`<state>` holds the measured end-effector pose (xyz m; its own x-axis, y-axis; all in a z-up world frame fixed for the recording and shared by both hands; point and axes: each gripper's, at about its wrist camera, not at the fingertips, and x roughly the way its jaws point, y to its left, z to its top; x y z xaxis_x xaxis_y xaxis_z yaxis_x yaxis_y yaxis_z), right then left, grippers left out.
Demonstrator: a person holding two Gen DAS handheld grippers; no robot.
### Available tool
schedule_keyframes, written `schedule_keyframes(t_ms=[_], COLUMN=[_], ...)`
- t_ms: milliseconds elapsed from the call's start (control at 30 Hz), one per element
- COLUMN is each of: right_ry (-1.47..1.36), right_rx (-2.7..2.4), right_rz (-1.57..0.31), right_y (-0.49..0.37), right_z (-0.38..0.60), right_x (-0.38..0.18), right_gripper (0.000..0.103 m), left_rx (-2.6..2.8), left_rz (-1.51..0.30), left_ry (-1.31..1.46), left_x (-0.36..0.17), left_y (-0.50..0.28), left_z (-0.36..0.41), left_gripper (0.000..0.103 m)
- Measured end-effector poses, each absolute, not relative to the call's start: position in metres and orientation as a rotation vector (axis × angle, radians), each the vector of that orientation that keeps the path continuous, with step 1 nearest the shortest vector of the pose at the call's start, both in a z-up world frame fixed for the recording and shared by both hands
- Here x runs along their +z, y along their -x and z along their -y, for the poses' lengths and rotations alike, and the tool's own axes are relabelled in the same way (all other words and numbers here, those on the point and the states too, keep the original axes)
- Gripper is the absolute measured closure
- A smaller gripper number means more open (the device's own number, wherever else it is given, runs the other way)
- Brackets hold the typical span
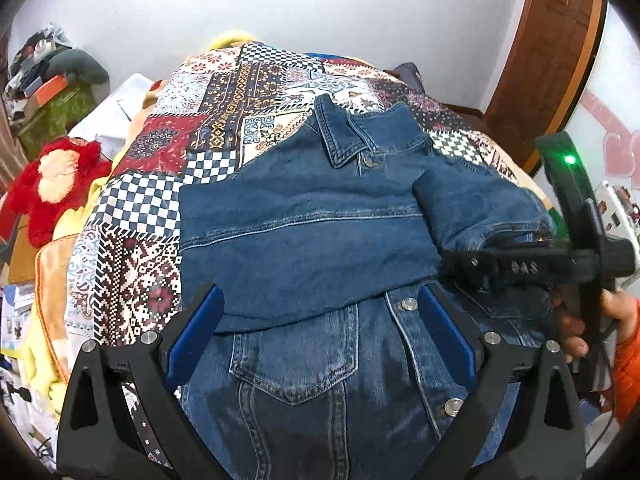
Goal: Fold large clothes
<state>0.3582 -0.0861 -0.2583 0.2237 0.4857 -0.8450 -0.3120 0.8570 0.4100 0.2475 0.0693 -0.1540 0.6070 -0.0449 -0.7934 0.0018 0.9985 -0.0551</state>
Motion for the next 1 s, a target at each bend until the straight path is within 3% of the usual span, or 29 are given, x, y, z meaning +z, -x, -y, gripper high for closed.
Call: schedule_keyframes(t_ms=[167,567,833,867,1000], right_ry=[-0.031,-0.166,-0.21,-0.231,-0.278], right_rx=[0.593,0.457,0.243,0.226,0.179], right_rz=[-1.228,-1.032,-0.934,-0.935,-0.961], right_y=[-0.33,-0.298,-0.286,-0.284,-0.279], right_z=[0.091,0.207,0.295,0.307,0.328], right_x=[-0.253,-0.195,-0.182,-0.184,-0.2], right_gripper=[0.094,0.094,0.094,0.094,0.094], left_rx=[-0.044,-0.208,-0.415,-0.438,-0.517], left_rz=[-0.916,-0.872,-0.986,-1.01,-1.131], left_ry=[0.013,-0.174,-0.25,-0.254,-0.296], left_x=[-0.15,-0.12,-0.153,-0.16,-0.196], left_y=[-0.249,-0.294,-0.346,-0.352,-0.368], left_z=[-0.051,0.046,0.133,0.143,0.181], left_gripper=[0.005,0.005,0.006,0.007,0.027])
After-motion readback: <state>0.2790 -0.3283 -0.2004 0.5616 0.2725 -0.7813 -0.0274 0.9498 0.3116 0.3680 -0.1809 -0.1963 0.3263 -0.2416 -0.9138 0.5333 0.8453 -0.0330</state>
